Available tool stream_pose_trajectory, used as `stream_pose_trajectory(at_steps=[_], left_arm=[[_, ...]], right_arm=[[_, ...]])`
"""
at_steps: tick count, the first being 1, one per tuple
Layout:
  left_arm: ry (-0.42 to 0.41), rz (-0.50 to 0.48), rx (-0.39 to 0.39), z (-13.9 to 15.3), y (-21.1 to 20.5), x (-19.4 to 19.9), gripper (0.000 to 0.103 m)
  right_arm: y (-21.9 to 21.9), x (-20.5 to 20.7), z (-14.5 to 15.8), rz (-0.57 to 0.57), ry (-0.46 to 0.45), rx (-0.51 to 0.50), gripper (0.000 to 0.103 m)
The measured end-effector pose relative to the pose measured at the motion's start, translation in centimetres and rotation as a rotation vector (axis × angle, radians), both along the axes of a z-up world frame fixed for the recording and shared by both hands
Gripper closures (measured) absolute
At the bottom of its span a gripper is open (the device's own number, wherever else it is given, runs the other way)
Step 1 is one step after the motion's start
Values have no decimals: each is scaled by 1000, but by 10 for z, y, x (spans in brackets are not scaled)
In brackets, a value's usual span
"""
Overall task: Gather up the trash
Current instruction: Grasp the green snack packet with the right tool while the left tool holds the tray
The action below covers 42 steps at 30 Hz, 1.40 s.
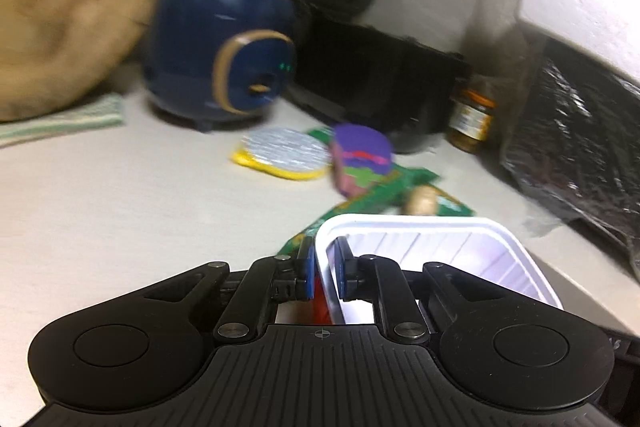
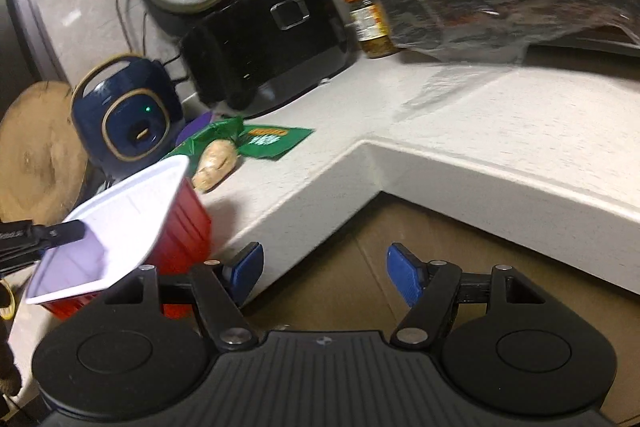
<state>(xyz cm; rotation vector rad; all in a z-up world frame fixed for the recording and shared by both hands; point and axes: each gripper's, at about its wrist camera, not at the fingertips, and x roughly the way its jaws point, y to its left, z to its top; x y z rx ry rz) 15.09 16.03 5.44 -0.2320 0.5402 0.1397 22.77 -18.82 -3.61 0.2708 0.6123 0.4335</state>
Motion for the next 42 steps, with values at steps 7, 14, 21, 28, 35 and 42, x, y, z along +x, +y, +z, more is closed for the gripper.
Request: stream_pose_trajectory(at_steps=[7, 14, 21, 28, 35, 42], left_arm=[[2, 83, -89, -4, 34, -24, 88], [-74, 111, -142, -18, 52, -50, 86], [-129, 128, -160, -24, 66, -59, 86], [-146, 108, -264, -30, 79, -61, 83], [-150, 97, -252, -31, 76, -62, 84], [-151, 96, -247, -31, 75, -62, 84]], right_arm=[[43, -10, 19, 86, -76, -72, 34], [81, 12, 68, 152, -123, -131, 26], [143, 73, 96, 233, 60, -112, 26], [197, 145, 67, 230, 376, -99, 29], [185, 157, 76, 188, 313, -116, 81], [137, 163, 112, 83, 105, -243, 82]])
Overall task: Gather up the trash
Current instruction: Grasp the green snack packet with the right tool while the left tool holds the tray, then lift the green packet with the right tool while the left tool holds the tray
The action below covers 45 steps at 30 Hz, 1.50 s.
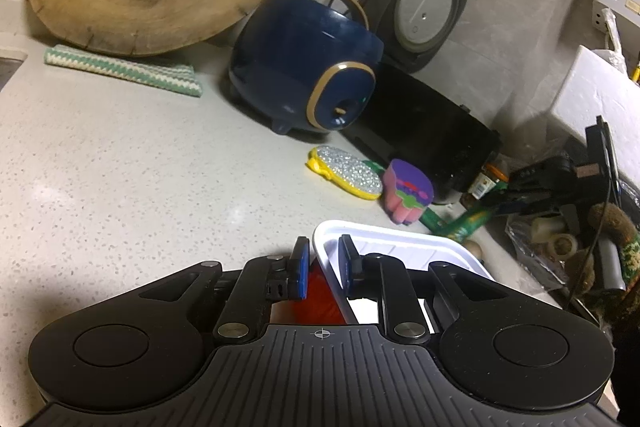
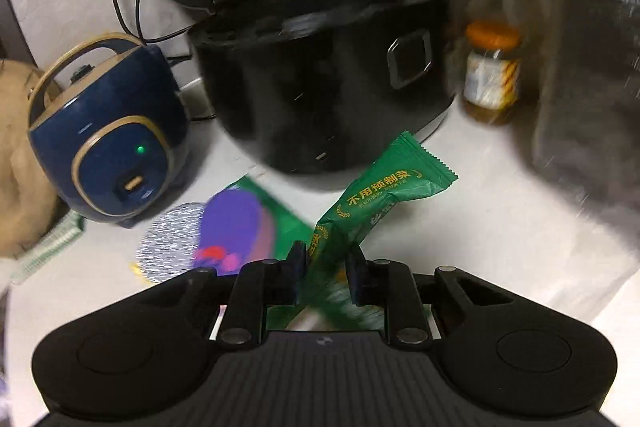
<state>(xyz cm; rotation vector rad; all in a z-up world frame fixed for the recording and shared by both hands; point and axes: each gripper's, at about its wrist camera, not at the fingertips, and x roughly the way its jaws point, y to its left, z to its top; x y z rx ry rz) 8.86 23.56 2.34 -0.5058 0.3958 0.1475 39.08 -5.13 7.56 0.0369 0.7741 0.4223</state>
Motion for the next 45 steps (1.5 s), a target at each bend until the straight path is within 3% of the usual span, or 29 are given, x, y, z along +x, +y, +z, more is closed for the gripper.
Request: stream_pose_trajectory(at_steps=[4, 8, 11, 14, 15, 19, 22, 27, 31, 32, 33, 34, 35, 40, 45], left_arm=[[0, 0, 0, 0, 0, 0, 84], [0, 0, -4, 0, 0, 0, 83], [0, 0, -3, 0, 0, 0, 83], [0, 1, -2, 0, 0, 0, 84], [-1, 1, -1, 0, 0, 0, 84], [0, 1, -1, 0, 0, 0, 84], [-1, 0, -1, 0, 0, 0, 84], [-1, 1, 0, 0, 0, 0, 84], [0, 2, -1, 0, 0, 0, 83], [0, 1, -2, 0, 0, 0, 83], [1, 1, -4, 0, 0, 0, 83], [2, 0, -5, 0, 0, 0, 83], [2, 0, -6, -1, 0, 0, 83], [8, 1, -3, 0, -1, 1, 82], [21, -1, 11, 2, -2, 2, 84]], right_arm=[[-13, 7, -6, -24, -67, -108, 77], [-20, 6, -20, -57, -96, -164, 52], [-31, -7, -20, -31, -86, -126, 47], [-32, -28, -19, 67, -46, -51, 37], [-31, -37, -19, 102, -42, -46, 33], [-12, -63, -25, 165, -43, -83, 32], [-8, -53, -25, 86, 27, -5, 32], [-26, -13, -31, -162, 174, 212, 28], [-24, 25, -49, -273, 228, 179, 28], [-22, 32, -54, -271, 236, 175, 37], [-21, 34, -57, -269, 223, 171, 59], [-21, 34, -57, -256, 197, 160, 73], [-19, 31, -54, -220, 169, 156, 78], [-32, -5, -17, -71, 57, 248, 92], [-67, -62, 23, 11, -50, 334, 94]])
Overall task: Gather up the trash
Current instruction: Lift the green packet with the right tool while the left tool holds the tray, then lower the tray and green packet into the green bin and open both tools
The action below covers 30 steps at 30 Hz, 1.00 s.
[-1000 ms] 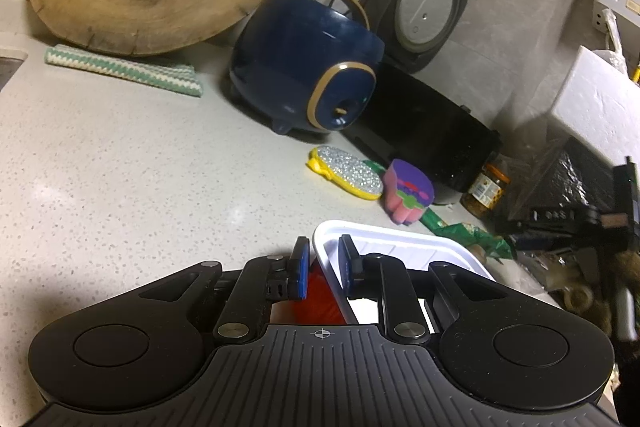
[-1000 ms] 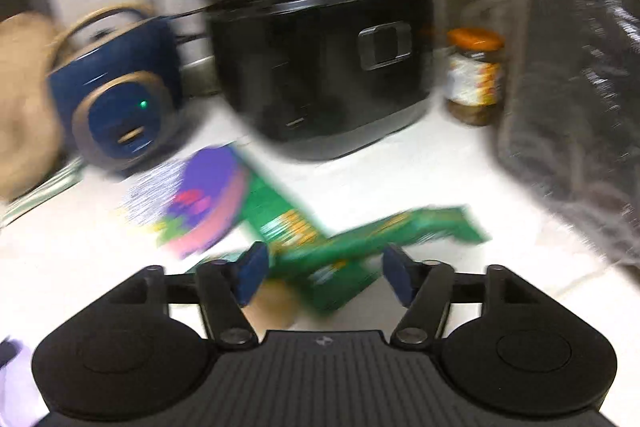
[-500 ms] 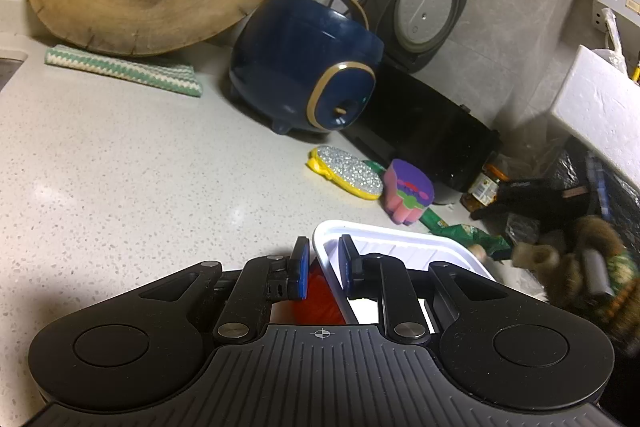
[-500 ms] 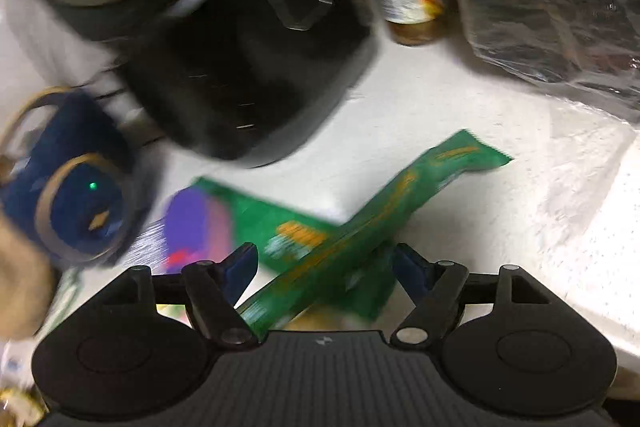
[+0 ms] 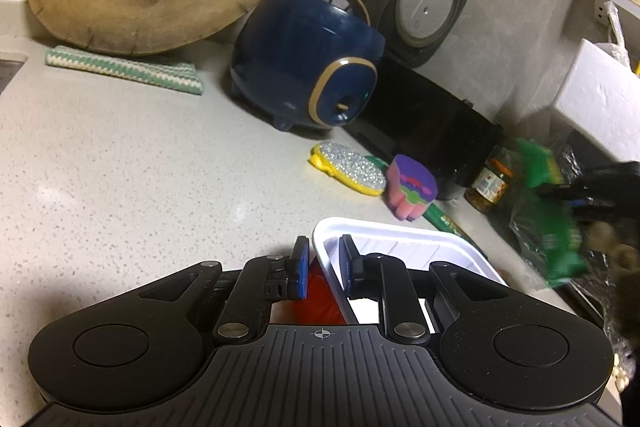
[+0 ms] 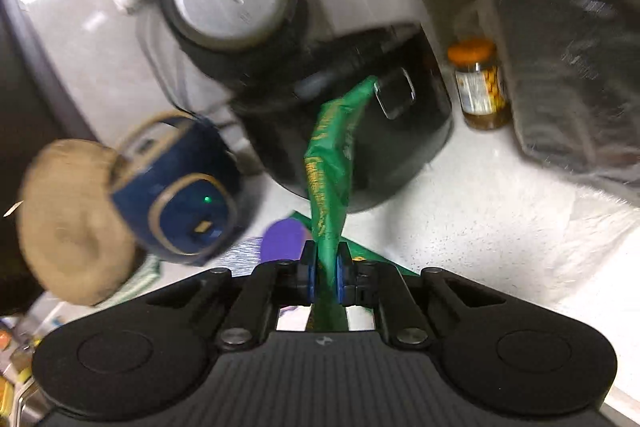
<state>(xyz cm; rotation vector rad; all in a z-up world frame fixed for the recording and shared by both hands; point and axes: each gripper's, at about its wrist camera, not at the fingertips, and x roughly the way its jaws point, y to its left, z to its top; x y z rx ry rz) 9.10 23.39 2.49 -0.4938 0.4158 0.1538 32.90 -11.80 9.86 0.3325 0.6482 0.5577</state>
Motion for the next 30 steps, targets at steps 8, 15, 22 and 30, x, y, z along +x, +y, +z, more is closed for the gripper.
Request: stream_pose_trajectory(at_steps=[8, 15, 22, 30], left_arm=[[-86, 81, 34, 8, -6, -16, 89], [-137, 31, 34, 22, -26, -15, 88], [-190, -210, 30, 20, -87, -30, 88], [36, -515, 134, -104, -197, 9, 88]], right_arm=[[-75, -72, -26, 55, -10, 57, 94], [-131, -99, -71, -33, 49, 11, 94], [-157, -149, -128, -80, 0, -114, 94], [-196, -200, -190, -167, -22, -278, 94]])
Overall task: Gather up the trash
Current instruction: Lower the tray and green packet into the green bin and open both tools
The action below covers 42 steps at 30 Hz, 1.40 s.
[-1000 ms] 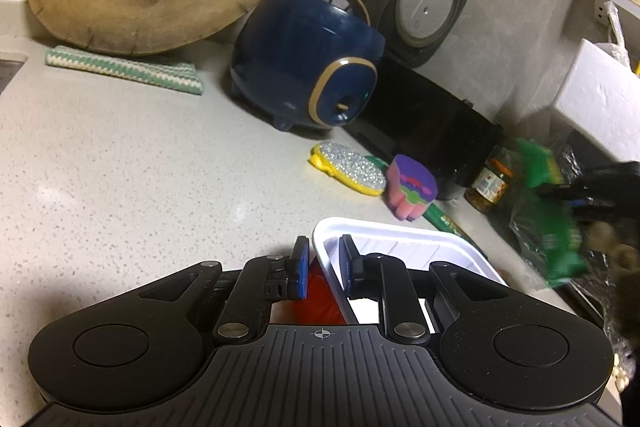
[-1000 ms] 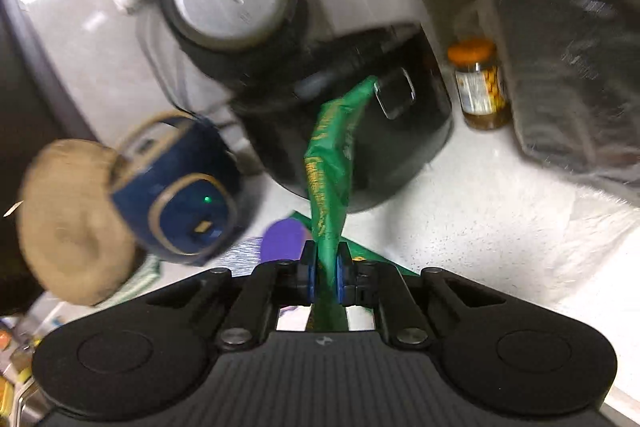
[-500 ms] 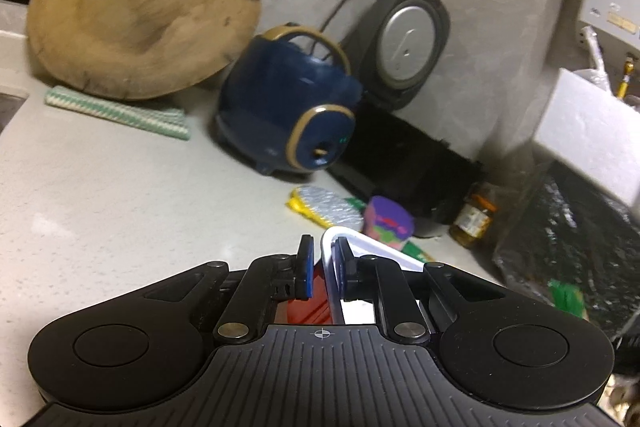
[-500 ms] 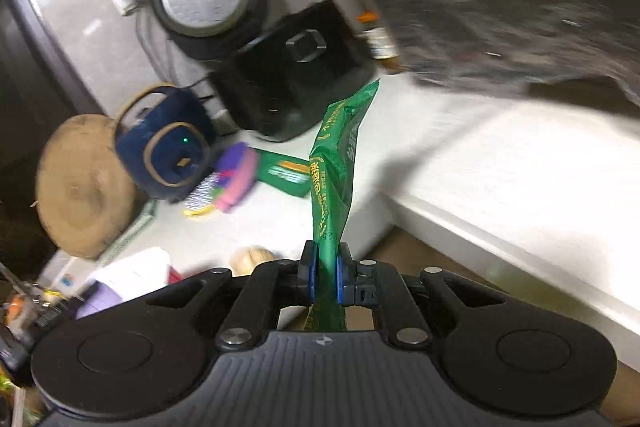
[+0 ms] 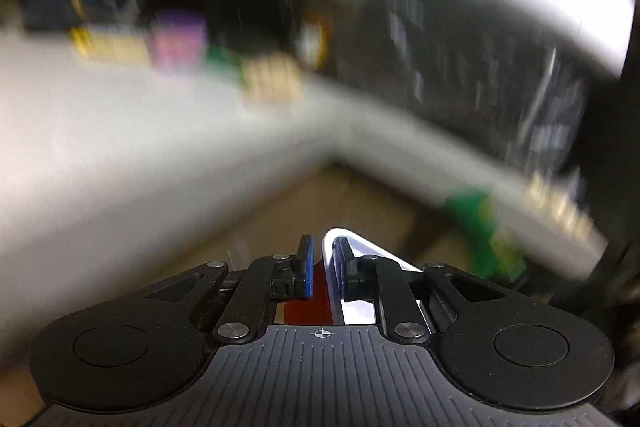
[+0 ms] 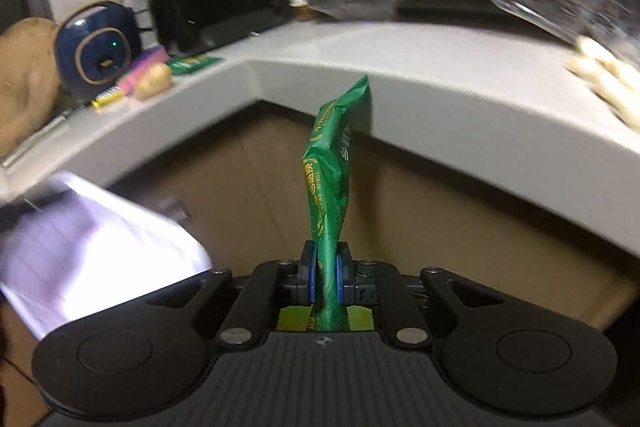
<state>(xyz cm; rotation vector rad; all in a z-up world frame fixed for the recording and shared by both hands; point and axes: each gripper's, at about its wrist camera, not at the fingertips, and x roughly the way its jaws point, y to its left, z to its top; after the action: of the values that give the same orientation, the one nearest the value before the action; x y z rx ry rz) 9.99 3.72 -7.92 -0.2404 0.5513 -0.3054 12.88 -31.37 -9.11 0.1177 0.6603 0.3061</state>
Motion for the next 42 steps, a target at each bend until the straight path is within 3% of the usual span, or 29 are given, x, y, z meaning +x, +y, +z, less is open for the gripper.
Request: stream_pose_trajectory(at_steps=[5, 7, 9, 12, 18, 22, 33, 38, 40, 42], left_arm=[[205, -42, 127, -107, -55, 45, 88], [274, -45, 140, -140, -66, 62, 88], [335, -34, 123, -164, -72, 76, 88], [358, -4, 126, -188, -79, 86, 88], [442, -72, 100, -230, -88, 109, 83], [428, -63, 44, -228, -72, 107, 83], [386, -27, -21, -174, -5, 70, 83], [376, -34, 12, -160, 2, 58, 83], [389, -26, 35, -154, 0, 56, 83], [394, -29, 35, -149, 1, 50, 83]], right_arm=[[-28, -18, 4, -59, -56, -183, 94], [-37, -17, 9, -79, -67, -216, 93], [-42, -14, 10, -87, -75, -219, 93], [-38, -8, -2, -60, -70, -206, 93], [-12, 17, -59, 20, 56, -219, 94], [-1, 29, -94, 74, 165, -200, 94], [40, 74, -157, 163, 372, -114, 94], [63, 89, -194, 209, 473, -135, 93], [73, 94, -214, 234, 540, -133, 84], [83, 98, -239, 230, 595, -148, 59]])
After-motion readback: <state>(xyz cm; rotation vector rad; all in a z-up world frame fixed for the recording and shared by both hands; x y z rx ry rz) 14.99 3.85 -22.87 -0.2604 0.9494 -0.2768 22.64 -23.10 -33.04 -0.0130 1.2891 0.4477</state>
